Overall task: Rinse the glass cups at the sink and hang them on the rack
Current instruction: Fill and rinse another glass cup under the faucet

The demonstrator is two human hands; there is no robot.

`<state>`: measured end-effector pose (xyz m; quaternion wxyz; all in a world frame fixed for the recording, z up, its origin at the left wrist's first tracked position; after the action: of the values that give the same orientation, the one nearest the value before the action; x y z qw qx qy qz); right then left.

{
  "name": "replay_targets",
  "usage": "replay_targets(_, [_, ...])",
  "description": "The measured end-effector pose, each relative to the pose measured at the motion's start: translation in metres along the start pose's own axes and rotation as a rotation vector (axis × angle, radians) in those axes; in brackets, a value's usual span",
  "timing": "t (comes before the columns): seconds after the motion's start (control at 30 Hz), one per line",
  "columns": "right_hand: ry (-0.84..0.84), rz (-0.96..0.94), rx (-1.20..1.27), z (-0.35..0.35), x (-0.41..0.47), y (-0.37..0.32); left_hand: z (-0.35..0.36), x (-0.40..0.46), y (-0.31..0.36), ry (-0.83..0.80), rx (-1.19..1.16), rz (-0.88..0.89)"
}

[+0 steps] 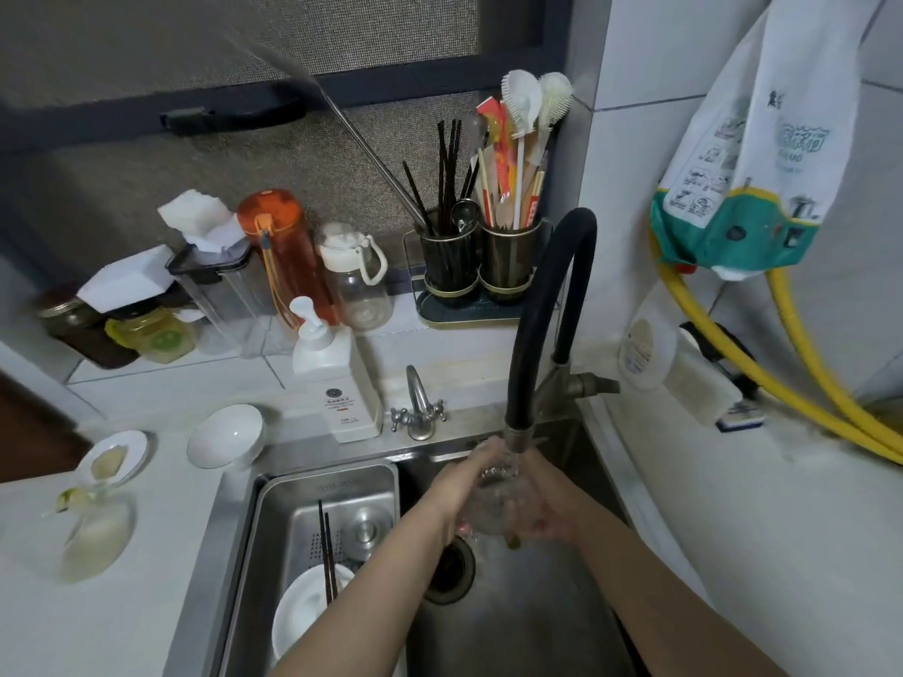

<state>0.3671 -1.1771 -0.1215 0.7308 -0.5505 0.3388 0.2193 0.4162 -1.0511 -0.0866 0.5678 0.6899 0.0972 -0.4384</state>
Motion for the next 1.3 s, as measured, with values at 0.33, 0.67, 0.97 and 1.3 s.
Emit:
replay_targets(0.33, [-0.212, -0.079, 0.210, 0.011, -0.028, -0.002, 0.011, 0.003, 0.010, 0.100, 0.281, 0.156])
replay_targets(0.67, [-0.161, -0.338, -0.056, 0.004, -0.047, 0.011, 0.000, -0.011, -0.022, -0.248, 0.256, 0.165])
replay_targets(0.97, [-0.006, -0.599, -0.154, 0.002, -0.064, -0.019, 0.013, -0.029, 0.000, -0.021, 0.679, 0.377])
replay_targets(1.3, [0.261, -0.725, -0.515, -0.031, -0.084, -0.027, -0.017, -0.030, 0.003, -0.235, 0.444, 0.480])
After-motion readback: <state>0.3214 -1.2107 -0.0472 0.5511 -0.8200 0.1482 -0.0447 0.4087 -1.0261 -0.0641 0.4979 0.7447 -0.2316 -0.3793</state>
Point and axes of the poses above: each hand's wrist, its own x-axis towards the middle knuckle, its own z-axis out of the palm, y = z × x, the point moved 5 cm from there along x, towards the middle knuckle, and after that the axes turned 6 degrees about -y, right-handed, at the moved point
